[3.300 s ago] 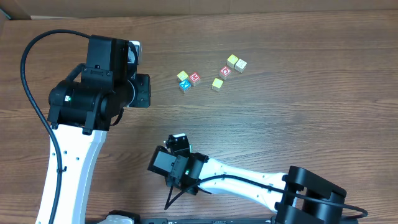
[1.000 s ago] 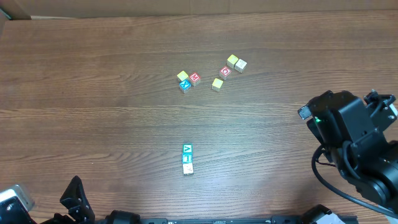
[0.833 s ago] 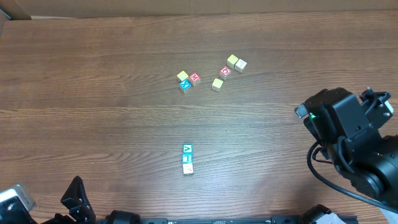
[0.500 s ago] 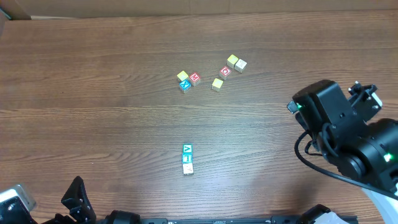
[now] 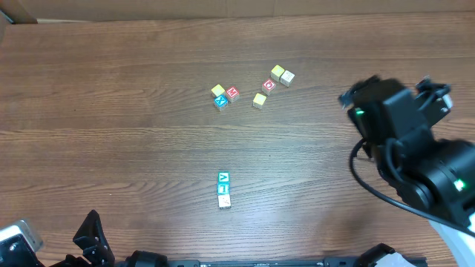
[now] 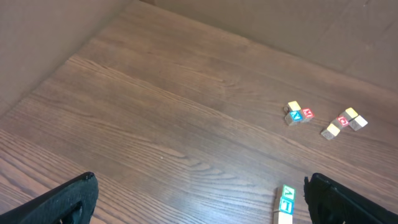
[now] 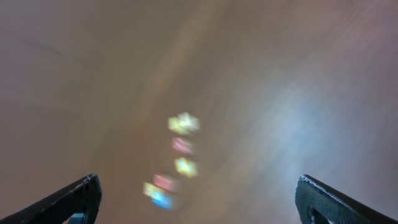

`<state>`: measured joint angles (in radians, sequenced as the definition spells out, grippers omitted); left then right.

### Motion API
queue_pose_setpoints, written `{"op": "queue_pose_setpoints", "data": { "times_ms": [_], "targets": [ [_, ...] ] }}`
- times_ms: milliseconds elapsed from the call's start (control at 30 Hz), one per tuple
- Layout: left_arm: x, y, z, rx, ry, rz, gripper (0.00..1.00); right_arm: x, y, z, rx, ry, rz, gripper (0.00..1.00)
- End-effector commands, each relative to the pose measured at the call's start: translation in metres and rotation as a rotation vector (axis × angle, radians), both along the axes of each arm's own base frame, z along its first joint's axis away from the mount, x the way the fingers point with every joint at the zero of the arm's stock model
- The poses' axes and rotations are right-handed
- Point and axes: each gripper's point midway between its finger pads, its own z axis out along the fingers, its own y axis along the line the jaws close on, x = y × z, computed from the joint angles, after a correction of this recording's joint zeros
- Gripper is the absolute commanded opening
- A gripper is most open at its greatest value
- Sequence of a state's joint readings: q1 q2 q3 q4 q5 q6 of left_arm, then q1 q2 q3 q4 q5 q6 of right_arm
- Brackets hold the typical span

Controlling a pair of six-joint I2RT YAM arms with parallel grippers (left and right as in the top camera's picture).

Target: Flip 5 blocks

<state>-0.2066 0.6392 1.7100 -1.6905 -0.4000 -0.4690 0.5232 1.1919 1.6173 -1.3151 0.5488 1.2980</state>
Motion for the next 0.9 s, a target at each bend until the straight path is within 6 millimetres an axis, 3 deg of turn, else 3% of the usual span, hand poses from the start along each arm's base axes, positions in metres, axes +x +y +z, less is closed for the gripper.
{"op": "queue_pose_setpoints", "data": {
  "times_ms": [0, 100, 200, 433, 533, 700, 867],
  "targets": [
    [-0.003, 0.0, 0.002, -0.006, -0.015, 0.001, 1.0, -0.001, -0.027, 0.019, 0.076, -0.173, -0.094, 1.0],
    [-0.003, 0.0, 0.002, -0.005, -0.015, 0.001, 1.0, 0.005, -0.038, 0.016, 0.163, -0.307, -0.131, 1.0],
    [-0.003, 0.0, 0.002, -0.005, -0.015, 0.001, 1.0, 0.002, -0.05, -0.001, 0.234, -0.435, -0.153, 1.0],
    [-0.003, 0.0, 0.002, -0.005, -0.015, 0.001, 1.0, -0.018, -0.073, -0.074, 0.321, -0.632, -0.175, 1.0],
    [-0.003, 0.0, 0.002, -0.006, -0.015, 0.001, 1.0, -0.026, -0.083, -0.112, 0.33, -0.678, -0.193, 1.0],
    [-0.003, 0.0, 0.002, -0.005, -0.015, 0.001, 1.0, -0.031, -0.1, -0.151, 0.313, -0.681, -0.247, 1.0],
    [-0.003, 0.0, 0.002, -0.006, -0.015, 0.001, 1.0, -0.034, -0.112, -0.172, 0.287, -0.657, -0.298, 1.0]
  ]
}}
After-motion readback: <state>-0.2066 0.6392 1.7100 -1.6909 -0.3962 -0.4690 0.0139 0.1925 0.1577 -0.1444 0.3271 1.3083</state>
